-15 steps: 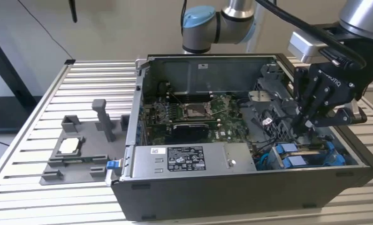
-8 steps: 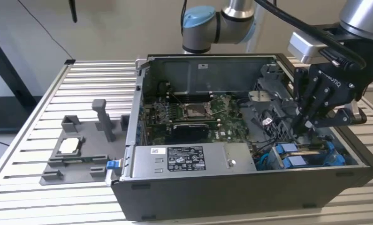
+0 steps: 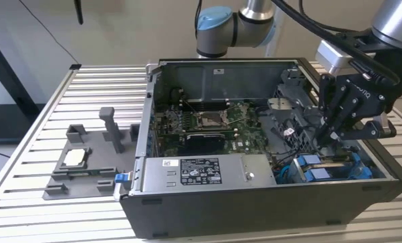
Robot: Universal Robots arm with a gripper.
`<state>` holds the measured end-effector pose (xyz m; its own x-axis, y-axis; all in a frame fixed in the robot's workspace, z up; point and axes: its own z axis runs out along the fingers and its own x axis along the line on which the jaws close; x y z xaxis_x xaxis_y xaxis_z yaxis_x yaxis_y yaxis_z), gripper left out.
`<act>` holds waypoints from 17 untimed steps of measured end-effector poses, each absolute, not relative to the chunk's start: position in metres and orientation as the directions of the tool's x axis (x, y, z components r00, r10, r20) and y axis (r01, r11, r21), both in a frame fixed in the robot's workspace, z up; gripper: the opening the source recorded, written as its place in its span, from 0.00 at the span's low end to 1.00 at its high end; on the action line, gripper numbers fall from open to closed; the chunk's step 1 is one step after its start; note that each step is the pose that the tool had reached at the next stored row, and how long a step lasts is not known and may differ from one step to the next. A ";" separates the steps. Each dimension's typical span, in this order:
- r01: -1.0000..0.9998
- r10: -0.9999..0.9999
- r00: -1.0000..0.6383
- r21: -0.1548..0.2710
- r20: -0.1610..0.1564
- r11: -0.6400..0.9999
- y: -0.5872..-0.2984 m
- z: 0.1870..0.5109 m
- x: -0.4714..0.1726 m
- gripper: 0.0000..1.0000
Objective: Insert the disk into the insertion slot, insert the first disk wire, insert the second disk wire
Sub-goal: 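Insert the second disk wire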
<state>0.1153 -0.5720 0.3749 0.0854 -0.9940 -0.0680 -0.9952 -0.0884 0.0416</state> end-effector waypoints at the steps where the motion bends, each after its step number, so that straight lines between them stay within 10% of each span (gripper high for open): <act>1: -0.995 -0.994 0.085 0.041 -0.070 -0.088 -0.573 0.374 0.116 0.16; 17: -0.996 -0.994 0.080 0.042 -0.079 -0.084 -0.580 0.367 0.134 0.16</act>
